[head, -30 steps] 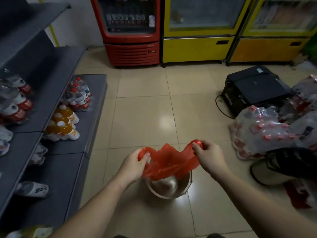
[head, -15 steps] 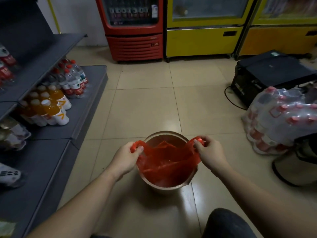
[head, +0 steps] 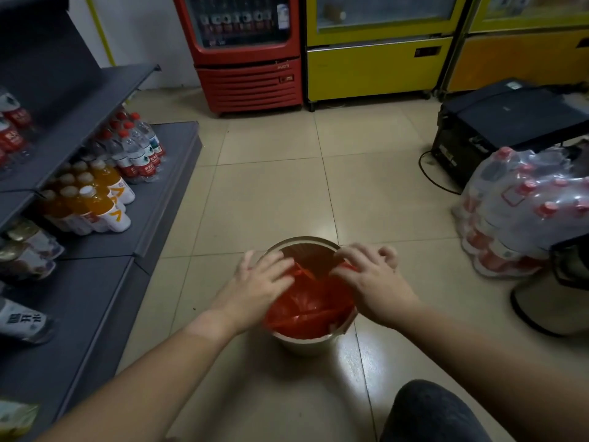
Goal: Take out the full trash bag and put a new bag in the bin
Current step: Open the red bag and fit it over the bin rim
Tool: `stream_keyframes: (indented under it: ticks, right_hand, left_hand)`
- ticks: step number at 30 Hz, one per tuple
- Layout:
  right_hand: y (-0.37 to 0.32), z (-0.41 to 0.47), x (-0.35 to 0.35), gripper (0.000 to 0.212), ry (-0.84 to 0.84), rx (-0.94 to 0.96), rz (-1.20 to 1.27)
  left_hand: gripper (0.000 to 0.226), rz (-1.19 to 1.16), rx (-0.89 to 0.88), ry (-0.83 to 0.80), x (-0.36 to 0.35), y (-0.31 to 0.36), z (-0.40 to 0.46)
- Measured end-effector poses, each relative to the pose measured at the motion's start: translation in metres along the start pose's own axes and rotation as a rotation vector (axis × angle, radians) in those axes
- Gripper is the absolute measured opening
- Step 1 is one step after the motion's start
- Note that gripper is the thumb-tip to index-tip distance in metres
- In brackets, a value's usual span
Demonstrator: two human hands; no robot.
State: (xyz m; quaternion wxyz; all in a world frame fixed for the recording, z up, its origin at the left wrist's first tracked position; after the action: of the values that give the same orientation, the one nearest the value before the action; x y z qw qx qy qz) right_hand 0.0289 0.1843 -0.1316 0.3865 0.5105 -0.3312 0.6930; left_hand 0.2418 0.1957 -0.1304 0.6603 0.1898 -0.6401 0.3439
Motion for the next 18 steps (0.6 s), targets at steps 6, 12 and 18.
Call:
stream_keyframes:
  ticks: [6,12,18]
  right_hand:
    - [0.002,-0.014,-0.028,0.041,-0.337,0.104,-0.169]
    - [0.015,-0.024,-0.049,0.039,-0.409,0.021,-0.312]
    - [0.032,-0.027,-0.045,0.026,-0.341,-0.091,-0.187]
  left_hand:
    - [0.054,0.091,-0.160,-0.414,-0.034,0.026,-0.007]
    - [0.020,0.166,-0.155,-0.435,-0.046,0.022,-0.019]
    - [0.021,0.065,-0.164,-0.273,-0.049,0.007,-0.033]
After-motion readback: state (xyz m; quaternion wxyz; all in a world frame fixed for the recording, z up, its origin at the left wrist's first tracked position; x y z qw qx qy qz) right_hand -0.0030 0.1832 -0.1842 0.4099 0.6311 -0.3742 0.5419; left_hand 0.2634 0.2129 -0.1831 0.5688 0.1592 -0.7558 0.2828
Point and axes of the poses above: each hand's wrist, its own z-axis towards the middle knuckle, its own x-axis out of the back of the hand, y = z × x, the point moved 5 cm from there along z, towards the middle knuckle, and after that the axes turned 6 degrees about -x, right-handed, at the moved point
